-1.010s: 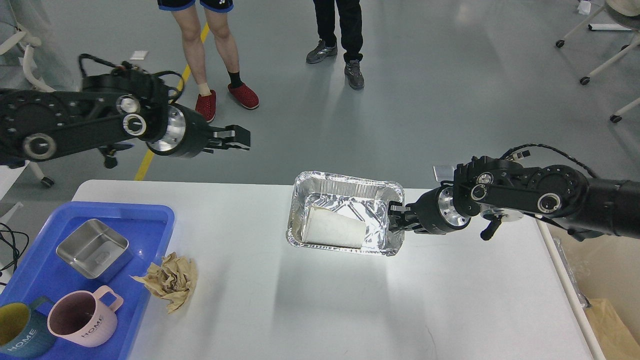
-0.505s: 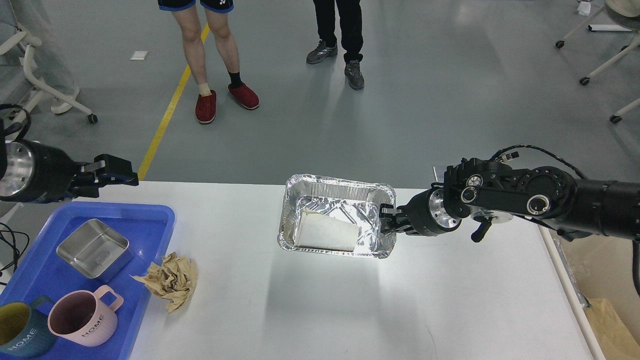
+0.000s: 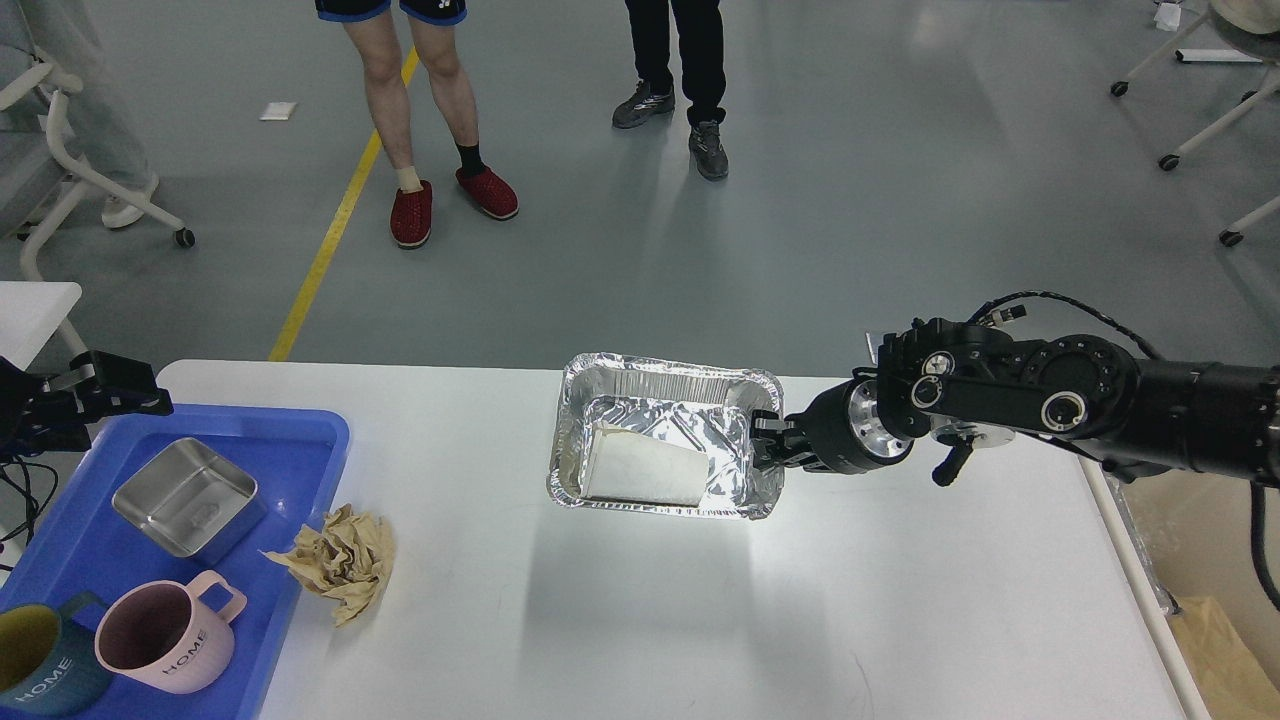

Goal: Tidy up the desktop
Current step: 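Lower the left gripper onto the crumpled tan cloth and grasp it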

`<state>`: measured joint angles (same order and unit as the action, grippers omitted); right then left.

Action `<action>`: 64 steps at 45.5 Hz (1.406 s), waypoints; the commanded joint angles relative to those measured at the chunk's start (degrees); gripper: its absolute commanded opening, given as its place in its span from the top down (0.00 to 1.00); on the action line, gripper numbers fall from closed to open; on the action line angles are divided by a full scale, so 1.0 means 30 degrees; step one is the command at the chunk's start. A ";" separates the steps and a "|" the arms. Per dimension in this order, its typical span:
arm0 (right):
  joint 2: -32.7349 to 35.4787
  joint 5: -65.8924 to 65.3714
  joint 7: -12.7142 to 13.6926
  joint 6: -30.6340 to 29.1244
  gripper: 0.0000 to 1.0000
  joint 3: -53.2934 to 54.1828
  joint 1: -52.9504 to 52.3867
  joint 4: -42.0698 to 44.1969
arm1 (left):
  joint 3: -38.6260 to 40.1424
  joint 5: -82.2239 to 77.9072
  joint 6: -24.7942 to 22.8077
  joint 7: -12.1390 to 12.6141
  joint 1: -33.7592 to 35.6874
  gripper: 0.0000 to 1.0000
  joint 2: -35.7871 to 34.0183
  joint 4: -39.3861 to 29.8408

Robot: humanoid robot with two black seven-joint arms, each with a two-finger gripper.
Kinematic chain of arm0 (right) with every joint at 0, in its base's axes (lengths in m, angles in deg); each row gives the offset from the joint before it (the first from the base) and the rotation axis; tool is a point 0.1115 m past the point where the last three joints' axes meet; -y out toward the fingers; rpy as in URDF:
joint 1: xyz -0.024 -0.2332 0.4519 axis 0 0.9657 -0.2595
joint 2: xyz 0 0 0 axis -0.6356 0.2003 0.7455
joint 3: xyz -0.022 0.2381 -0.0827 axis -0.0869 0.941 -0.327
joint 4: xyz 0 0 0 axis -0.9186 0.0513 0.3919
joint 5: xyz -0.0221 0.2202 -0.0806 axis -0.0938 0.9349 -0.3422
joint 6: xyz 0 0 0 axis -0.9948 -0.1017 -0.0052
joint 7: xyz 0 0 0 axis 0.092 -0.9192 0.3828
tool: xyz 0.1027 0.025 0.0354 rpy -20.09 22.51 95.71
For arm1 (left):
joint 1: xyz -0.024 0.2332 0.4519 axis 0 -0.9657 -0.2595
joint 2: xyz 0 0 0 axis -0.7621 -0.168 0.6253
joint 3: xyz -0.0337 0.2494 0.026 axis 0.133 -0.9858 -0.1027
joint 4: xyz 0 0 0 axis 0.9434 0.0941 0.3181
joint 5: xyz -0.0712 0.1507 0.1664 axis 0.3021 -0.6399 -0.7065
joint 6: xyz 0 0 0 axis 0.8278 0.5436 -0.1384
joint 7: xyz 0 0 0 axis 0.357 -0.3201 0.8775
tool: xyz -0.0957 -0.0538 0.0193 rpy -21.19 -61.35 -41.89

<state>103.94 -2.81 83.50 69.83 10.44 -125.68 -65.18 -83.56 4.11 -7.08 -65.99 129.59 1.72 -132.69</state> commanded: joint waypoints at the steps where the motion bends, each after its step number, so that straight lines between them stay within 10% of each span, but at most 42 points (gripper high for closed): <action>1: -0.0094 0.0000 0.0001 0.0030 1.00 0.0001 -0.0001 0.0031 | 0.0071 0.0162 0.2346 0.0000 -0.1941 0.23 0.2090 0.0244; 21: -0.0182 0.0000 0.0001 0.0147 1.00 0.0001 0.0058 0.0031 | 0.0159 0.2388 0.6655 0.0118 -0.7041 0.23 1.0881 0.4844; 64: -0.0183 0.0000 0.0001 0.0235 1.00 0.0001 0.0116 0.0002 | 0.1330 0.3356 0.6977 -0.0117 -1.0909 0.27 1.6128 1.0498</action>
<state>103.47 -2.81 83.50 70.43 10.45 -125.42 -65.18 -81.16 14.39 13.48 -66.29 98.15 48.52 -102.21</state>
